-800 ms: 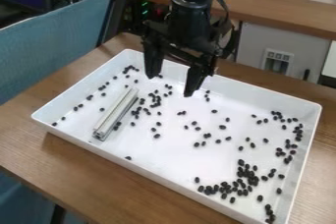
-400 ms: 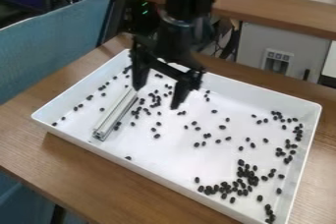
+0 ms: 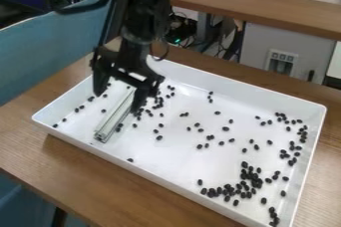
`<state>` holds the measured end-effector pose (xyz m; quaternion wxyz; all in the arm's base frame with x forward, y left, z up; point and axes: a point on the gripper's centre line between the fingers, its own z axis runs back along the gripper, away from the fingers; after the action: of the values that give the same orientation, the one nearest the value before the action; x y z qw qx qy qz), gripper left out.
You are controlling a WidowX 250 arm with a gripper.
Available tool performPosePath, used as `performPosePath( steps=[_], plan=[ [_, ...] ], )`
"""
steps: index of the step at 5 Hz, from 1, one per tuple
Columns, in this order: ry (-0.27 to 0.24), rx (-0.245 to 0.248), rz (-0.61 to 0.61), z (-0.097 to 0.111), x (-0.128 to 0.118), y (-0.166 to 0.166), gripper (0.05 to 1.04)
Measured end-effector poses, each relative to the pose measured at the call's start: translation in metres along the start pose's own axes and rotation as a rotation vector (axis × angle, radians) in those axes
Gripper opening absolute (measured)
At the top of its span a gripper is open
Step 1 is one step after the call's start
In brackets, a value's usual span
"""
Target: Sweep into pile
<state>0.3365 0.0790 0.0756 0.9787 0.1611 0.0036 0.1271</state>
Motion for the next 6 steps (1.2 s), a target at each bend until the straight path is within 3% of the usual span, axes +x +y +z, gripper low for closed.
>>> performPosePath(
  steps=[1,2,4,5,6],
  plan=[
    [0.013,-0.063,0.033,-0.03,0.017,0.013,1.0],
    [-0.05,-0.134,0.044,-0.036,0.029,0.003,1.0],
    [-0.064,-0.128,0.094,-0.054,0.022,-0.001,1.0],
    [-0.044,-0.088,0.12,-0.059,0.021,0.004,0.968],
    [-0.041,-0.072,0.134,-0.06,0.02,0.006,0.688]
  ],
)
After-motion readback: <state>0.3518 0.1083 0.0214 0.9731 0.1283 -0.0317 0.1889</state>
